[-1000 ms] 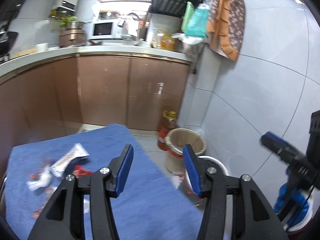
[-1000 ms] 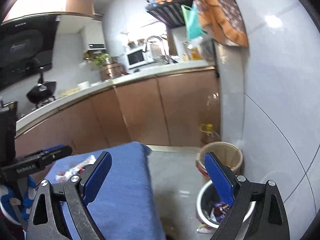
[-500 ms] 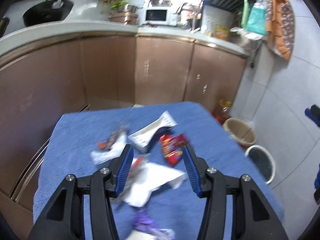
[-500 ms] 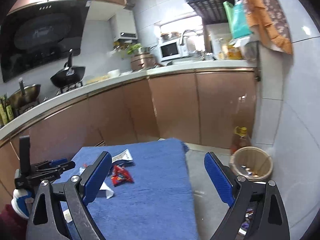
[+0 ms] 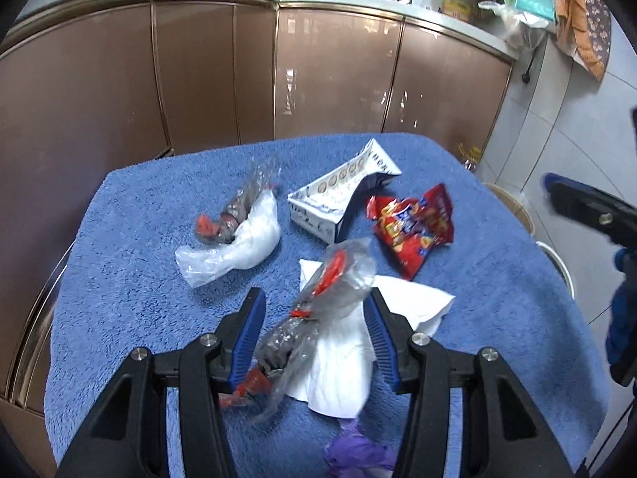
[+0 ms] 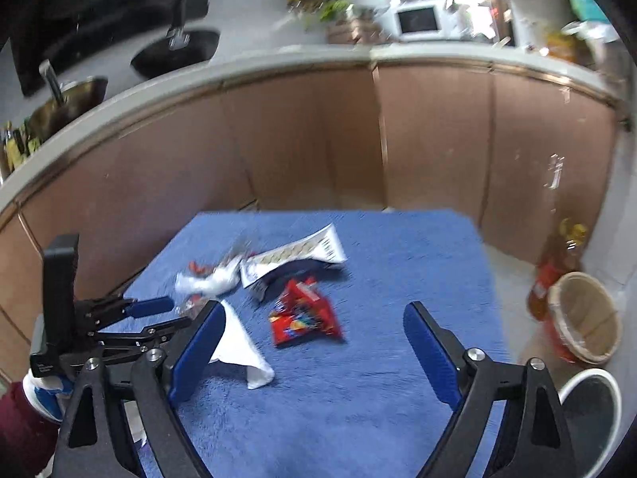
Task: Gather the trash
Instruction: 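Move both tools back over the table, then grasp the clear plastic wrapper with the left tool while the right tool grasps the red snack bag, then carry the red snack bag with the right tool over the white bin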
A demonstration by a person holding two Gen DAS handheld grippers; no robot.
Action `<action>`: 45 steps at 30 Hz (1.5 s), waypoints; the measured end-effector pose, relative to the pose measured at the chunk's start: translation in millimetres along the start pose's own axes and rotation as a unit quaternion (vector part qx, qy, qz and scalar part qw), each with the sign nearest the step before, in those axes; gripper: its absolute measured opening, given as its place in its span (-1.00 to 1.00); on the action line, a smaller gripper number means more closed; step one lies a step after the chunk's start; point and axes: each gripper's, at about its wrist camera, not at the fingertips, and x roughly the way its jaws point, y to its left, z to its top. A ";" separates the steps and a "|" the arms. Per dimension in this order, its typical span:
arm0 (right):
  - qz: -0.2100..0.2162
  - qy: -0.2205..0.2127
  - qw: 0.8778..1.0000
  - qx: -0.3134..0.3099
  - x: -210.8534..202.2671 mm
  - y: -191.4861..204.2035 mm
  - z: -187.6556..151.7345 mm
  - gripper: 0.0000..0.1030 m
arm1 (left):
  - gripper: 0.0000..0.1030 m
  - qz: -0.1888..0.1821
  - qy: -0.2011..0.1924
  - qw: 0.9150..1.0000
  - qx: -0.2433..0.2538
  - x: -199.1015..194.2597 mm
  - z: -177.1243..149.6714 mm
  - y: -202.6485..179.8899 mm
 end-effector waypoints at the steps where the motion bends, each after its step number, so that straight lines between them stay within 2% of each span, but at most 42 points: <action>1: 0.002 0.005 1.000 -0.003 5.4 -0.5 -1.8 0.71 | -0.06 -0.002 0.004 1.000 0.002 2.7 -1.0 1.0; 5: 0.013 0.026 1.000 -0.002 43.9 3.4 -2.6 0.60 | -0.10 -0.006 0.015 1.000 0.010 11.4 -1.0 2.7; 10: 0.019 0.040 0.999 -0.001 69.2 2.9 0.7 0.41 | -0.36 -0.012 0.029 0.999 0.015 22.9 0.7 3.6; 14: 0.024 0.049 0.998 -0.004 85.3 4.0 0.3 0.24 | -0.50 -0.018 0.033 0.999 0.011 27.0 2.0 6.3; 19: 0.027 0.053 0.998 -0.003 94.8 3.0 -0.6 0.01 | -0.61 -0.016 0.030 0.999 0.012 26.5 0.8 6.4; 23: 0.032 0.054 0.998 -0.001 96.0 0.9 -2.5 -0.30 | -0.67 -0.016 0.026 1.000 0.006 27.0 1.1 8.7; 30: 0.035 0.051 0.998 -0.007 88.9 2.5 -2.5 -0.60 | -0.76 -0.011 0.017 1.000 -0.008 21.6 1.8 15.4; 35: 0.033 0.035 0.999 -0.011 72.3 5.4 0.8 -0.63 | -0.77 -0.006 0.003 1.000 -0.016 5.8 3.0 18.7; 45: 0.021 -0.007 1.000 -0.019 11.8 17.5 13.1 -0.64 | -0.78 0.003 -0.042 0.999 -0.028 -42.8 4.3 24.3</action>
